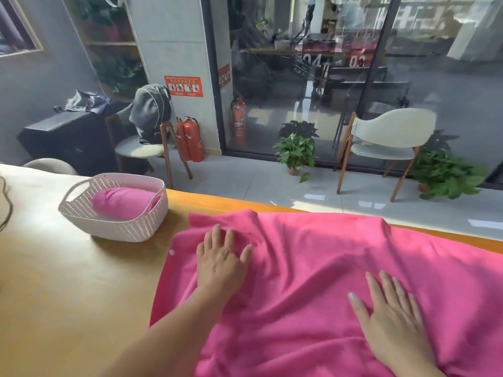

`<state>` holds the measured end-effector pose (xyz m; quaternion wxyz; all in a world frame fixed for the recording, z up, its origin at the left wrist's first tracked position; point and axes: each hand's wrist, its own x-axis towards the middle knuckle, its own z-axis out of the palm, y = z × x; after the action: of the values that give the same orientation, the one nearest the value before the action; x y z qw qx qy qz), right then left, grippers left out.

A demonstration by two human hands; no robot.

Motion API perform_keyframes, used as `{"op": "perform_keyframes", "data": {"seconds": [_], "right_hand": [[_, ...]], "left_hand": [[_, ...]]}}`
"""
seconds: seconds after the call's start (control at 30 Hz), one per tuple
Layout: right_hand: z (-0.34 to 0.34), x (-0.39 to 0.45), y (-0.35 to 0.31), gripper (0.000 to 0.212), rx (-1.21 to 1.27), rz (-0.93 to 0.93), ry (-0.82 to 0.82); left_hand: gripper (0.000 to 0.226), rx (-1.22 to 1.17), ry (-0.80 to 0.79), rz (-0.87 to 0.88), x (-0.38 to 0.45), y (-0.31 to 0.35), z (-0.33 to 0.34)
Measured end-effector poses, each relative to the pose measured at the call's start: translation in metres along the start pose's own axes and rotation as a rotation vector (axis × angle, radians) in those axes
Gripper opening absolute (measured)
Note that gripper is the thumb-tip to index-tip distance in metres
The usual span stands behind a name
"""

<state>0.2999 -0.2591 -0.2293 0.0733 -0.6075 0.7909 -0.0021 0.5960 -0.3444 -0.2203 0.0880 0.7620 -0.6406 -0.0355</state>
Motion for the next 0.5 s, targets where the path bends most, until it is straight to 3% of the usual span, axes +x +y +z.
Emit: {"op": "perform_keyframes", "data": {"seconds": [0.07, 0.2, 0.33, 0.5], "right_hand": [[0.0, -0.001, -0.002, 0.092, -0.012, 0.015, 0.006], [0.002, -0.003, -0.002, 0.091, -0.015, 0.025, 0.034], [0.005, -0.003, -0.001, 0.095, -0.023, 0.028, 0.042], [0.009, -0.003, 0.002, 0.097, -0.027, 0.042, 0.022]], "left_hand": [[0.063, -0.011, 0.003, -0.045, 0.013, -0.013, -0.003], [0.057, -0.049, 0.17, -0.082, 0.046, -0.023, -0.021], [0.056, 0.011, -0.05, -0.201, 0.092, -0.029, -0.037], [0.028, 0.186, -0.186, -0.106, 0.107, -0.027, -0.035]]}}
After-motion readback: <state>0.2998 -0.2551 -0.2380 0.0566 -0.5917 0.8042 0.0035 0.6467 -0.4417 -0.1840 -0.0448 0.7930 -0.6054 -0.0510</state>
